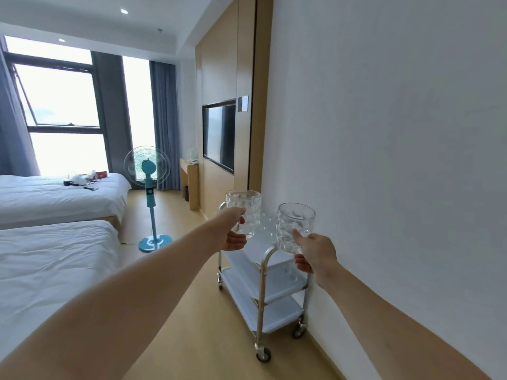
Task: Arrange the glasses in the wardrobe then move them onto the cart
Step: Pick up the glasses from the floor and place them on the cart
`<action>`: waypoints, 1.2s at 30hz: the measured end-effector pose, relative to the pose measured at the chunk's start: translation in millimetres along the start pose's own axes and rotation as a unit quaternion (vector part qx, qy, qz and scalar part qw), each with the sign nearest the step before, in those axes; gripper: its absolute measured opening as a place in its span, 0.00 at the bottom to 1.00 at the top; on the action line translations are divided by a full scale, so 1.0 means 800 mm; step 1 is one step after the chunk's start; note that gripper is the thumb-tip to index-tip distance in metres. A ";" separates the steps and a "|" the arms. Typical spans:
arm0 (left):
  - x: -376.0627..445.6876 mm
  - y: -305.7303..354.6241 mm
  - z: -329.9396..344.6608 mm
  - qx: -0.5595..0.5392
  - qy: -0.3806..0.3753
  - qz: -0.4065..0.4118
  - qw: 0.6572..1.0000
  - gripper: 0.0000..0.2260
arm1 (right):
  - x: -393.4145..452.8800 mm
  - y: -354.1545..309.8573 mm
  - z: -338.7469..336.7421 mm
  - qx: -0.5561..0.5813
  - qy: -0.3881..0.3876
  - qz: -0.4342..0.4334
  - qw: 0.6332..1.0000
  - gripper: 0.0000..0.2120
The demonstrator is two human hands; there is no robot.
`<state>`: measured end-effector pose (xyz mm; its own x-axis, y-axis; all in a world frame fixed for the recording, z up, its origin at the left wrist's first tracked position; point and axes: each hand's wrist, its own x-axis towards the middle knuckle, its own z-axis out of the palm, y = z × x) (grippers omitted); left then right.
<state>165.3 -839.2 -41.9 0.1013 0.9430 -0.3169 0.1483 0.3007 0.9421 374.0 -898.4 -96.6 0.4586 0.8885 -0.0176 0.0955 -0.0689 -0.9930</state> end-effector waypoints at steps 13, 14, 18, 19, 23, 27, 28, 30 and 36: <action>0.250 0.048 -0.093 -0.027 0.068 -0.025 0.997 0.14 | 0.251 -0.007 0.201 0.002 -0.090 -0.007 0.996 0.15; 0.269 0.052 -0.098 -0.030 0.071 -0.025 0.997 0.14 | 0.270 -0.008 0.214 -0.002 -0.093 -0.006 0.996 0.16; 0.331 0.058 -0.118 -0.060 0.071 -0.040 0.995 0.14 | 0.335 -0.005 0.263 0.004 -0.112 -0.001 0.994 0.14; 0.345 0.061 -0.124 -0.069 0.066 -0.044 0.994 0.14 | 0.349 -0.005 0.276 0.007 -0.117 0.003 0.993 0.14; 0.400 0.064 -0.151 -0.075 0.064 -0.067 0.993 0.14 | 0.393 0.002 0.323 0.007 -0.117 0.025 0.993 0.21; 0.457 0.067 -0.181 -0.079 0.063 -0.074 0.992 0.14 | 0.428 0.010 0.368 -0.007 -0.110 0.036 0.993 0.28; 0.473 0.068 -0.190 -0.076 0.061 -0.078 0.992 0.14 | 0.437 0.011 0.381 -0.011 -0.107 0.038 0.993 0.28; 0.506 0.070 -0.209 -0.068 0.052 -0.078 0.993 0.14 | 0.454 0.016 0.408 -0.016 -0.098 0.040 0.994 0.28; 0.610 0.075 -0.272 -0.033 0.012 -0.090 0.995 0.15 | 0.499 0.027 0.490 -0.010 -0.052 0.065 0.996 0.27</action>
<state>9.7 -330.2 -116.3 0.0552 0.8763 -0.4785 0.0967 0.4723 0.8761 212.6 -367.5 -170.5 0.3743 0.9136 -0.1589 0.0586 -0.1943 -0.9792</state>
